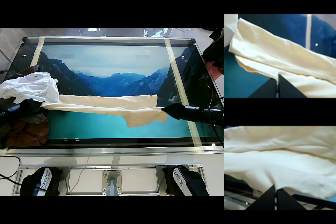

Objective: Fold the shirts.

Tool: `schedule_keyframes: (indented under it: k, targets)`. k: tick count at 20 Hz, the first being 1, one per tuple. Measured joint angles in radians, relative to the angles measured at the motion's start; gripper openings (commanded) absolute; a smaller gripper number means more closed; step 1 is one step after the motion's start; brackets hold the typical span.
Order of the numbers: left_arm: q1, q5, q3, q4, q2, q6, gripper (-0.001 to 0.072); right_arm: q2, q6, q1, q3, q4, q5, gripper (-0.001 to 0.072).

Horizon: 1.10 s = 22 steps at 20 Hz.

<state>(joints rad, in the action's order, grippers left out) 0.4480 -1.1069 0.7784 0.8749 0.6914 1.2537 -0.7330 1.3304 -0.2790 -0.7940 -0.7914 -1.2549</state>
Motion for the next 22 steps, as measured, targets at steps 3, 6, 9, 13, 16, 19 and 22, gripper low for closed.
schedule_keyframes:
  k: [3, 6, 9, 13, 16, 19, 22]
  targets:
    - [-0.165, 0.053, 0.045, 0.152, 0.167, 0.03, 0.0006, -0.119, -0.042, 0.053, -0.013, 0.021, 0.101, 0.0012]
    - [-0.321, 0.152, 0.094, 0.438, 0.355, 0.172, 0.0007, -0.274, -0.07, 0.117, -0.049, 0.014, 0.218, 0.0011]
    - [-0.406, 0.205, 0.192, 0.712, 0.528, 0.319, 0.0008, -0.444, -0.082, 0.145, -0.129, 0.002, 0.305, 0.0012]
    - [-0.452, 0.241, 0.331, 0.882, 0.719, 0.402, 0.001, -0.647, -0.089, 0.174, -0.237, -0.008, 0.359, 0.0012]
    - [-0.489, 0.278, 0.385, 0.928, 0.815, 0.426, 0.0011, -0.762, -0.09, 0.209, -0.279, -0.02, 0.388, 0.0013]
    - [-0.525, 0.333, 0.406, 0.943, 0.87, 0.441, 0.0022, -0.823, -0.091, 0.237, -0.294, -0.027, 0.426, 0.0015]
    - [-0.536, 0.362, 0.42, 0.951, 0.89, 0.469, 0.0591, -0.845, -0.091, 0.243, -0.322, -0.031, 0.441, 0.0161]
